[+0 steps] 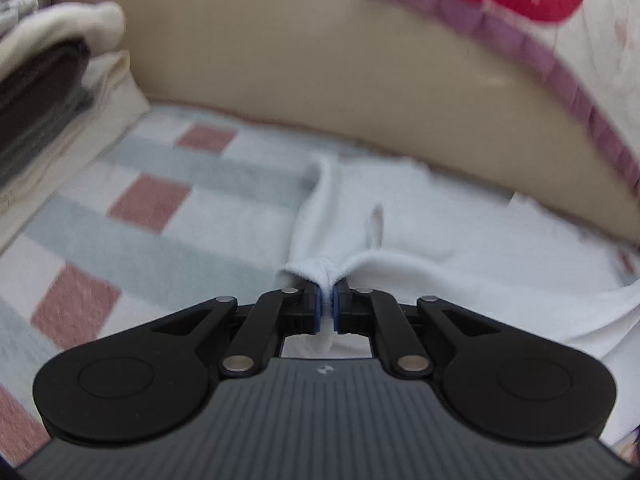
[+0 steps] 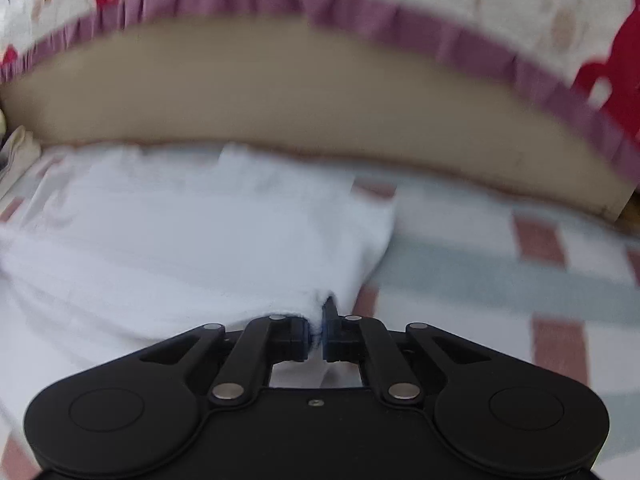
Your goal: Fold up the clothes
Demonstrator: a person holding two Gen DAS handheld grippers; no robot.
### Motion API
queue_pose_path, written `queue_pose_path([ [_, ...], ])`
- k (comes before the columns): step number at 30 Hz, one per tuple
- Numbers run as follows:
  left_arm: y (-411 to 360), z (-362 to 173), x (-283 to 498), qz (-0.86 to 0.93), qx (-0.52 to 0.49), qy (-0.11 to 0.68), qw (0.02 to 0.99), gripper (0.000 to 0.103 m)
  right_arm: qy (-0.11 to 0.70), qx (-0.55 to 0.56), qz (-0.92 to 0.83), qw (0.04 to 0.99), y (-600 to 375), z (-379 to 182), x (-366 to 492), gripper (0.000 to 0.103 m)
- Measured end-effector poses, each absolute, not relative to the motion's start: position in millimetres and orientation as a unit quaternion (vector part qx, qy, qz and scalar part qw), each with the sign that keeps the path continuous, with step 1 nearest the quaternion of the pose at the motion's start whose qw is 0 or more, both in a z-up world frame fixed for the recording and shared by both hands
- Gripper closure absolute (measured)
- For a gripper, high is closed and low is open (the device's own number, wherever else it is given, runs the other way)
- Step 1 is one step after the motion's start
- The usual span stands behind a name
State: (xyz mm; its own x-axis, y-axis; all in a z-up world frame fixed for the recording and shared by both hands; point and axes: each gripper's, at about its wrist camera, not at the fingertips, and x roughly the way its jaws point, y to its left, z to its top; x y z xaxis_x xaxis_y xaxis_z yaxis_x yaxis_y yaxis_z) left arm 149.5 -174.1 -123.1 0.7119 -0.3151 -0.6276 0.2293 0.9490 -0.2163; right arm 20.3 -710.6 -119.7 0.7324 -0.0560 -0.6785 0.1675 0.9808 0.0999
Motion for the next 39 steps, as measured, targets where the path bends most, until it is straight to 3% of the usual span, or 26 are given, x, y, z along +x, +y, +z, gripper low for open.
queue_pose_path([
  [2,-168,-111,150,-0.143,-0.063,0.328,0.932,0.097,0.334,0.148,-0.066,0.928,-731,-115,19,0.096],
  [3,-166,-111,151,-0.138,-0.062,0.326,0.933,0.094,0.335,0.181,-0.069,0.922,-742,-118,22,0.086],
  [4,-164,-115,156,-0.129,-0.062,0.334,0.932,0.093,0.342,0.205,-0.073,0.914,-753,-122,27,0.068],
  [6,-161,-124,164,-0.111,-0.062,0.35,0.928,0.091,0.361,0.228,-0.079,0.901,-767,-133,34,0.052],
  [8,-155,-132,170,-0.091,-0.065,0.366,0.924,0.085,0.37,0.253,-0.073,0.891,-777,-142,37,0.052],
  [11,-139,-133,176,-0.069,-0.089,0.37,0.922,0.06,0.359,0.302,-0.059,0.881,-787,-150,35,0.052],
  [16,-121,-128,179,-0.085,-0.13,0.369,0.916,0.06,0.355,0.378,-0.02,0.855,-802,-156,34,0.047],
  [19,-130,-128,179,-0.109,-0.087,0.383,0.913,0.06,0.401,0.329,-0.032,0.854,-801,-154,39,0.043],
  [23,-143,-130,173,-0.175,-0.08,0.403,0.895,0.06,0.451,0.218,0.023,0.865,-778,-142,36,0.043],
  [26,-151,-133,172,-0.197,-0.106,0.402,0.888,0.06,0.43,0.178,0.036,0.884,-769,-133,28,0.043],
  [27,-153,-136,172,-0.198,-0.116,0.401,0.887,0.063,0.415,0.192,0.039,0.888,-772,-132,27,0.05],
  [28,-156,-139,174,-0.192,-0.126,0.407,0.884,0.063,0.4,0.21,0.043,0.891,-775,-132,26,0.069],
  [30,-165,-146,177,-0.183,-0.127,0.426,0.877,0.064,0.378,0.246,0.058,0.891,-782,-135,27,0.091],
  [35,-177,-148,185,-0.166,-0.115,0.405,0.892,0.083,0.331,0.255,0.041,0.908,-784,-142,33,0.091],
  [38,-173,-148,196,-0.143,-0.127,0.385,0.903,0.083,0.304,0.34,0.041,0.889,-791,-158,40,0.084],
  [39,-172,-148,200,-0.135,-0.131,0.378,0.907,0.078,0.296,0.375,0.045,0.877,-794,-164,42,0.083],
])
